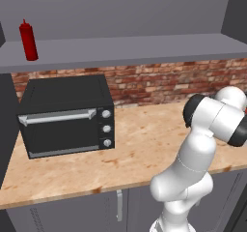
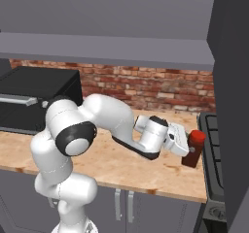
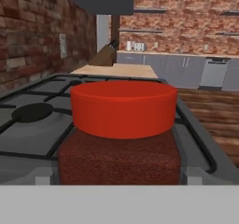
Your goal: Collect the paprika, ketchup, and shaker from the cabinet and place them next to the stove.
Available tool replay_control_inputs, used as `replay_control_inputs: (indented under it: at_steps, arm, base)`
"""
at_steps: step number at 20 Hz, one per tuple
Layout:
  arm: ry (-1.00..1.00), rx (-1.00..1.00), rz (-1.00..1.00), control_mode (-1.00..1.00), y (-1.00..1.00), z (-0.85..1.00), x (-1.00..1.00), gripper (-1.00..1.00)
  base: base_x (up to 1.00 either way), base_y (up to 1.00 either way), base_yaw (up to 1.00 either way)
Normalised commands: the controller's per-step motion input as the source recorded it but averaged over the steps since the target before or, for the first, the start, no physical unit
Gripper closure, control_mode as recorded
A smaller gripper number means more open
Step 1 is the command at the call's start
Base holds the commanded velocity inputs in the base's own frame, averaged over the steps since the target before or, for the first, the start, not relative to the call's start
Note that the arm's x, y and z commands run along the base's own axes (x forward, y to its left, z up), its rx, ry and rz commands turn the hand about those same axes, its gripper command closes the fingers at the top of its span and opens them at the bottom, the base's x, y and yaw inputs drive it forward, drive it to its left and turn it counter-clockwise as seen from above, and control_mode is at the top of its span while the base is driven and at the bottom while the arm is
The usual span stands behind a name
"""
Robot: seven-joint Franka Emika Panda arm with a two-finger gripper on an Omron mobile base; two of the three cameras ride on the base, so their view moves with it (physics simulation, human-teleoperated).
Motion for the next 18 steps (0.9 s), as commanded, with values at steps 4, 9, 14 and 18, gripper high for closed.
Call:
replay_control_inputs:
  at_steps: [4, 9, 14, 18]
  arm:
    - [-0.17, -0.05, 0.00, -1.00, 0.00, -0.44, -0.17, 1.00]
    - [-0.14, 0.00, 0.00, -1.00, 0.00, -0.32, -0.10, 1.00]
    - [-0.12, 0.00, 0.00, -1.00, 0.06, -0.35, -0.02, 1.00]
    - [-0.09, 0.00, 0.01, -1.00, 0.17, -0.39, 0.00, -1.00]
  base:
    - [0.00, 0.00, 0.00]
    - [0.00, 0.00, 0.00]
    - [0.00, 0.00, 0.00]
    - [0.00, 0.00, 0.00]
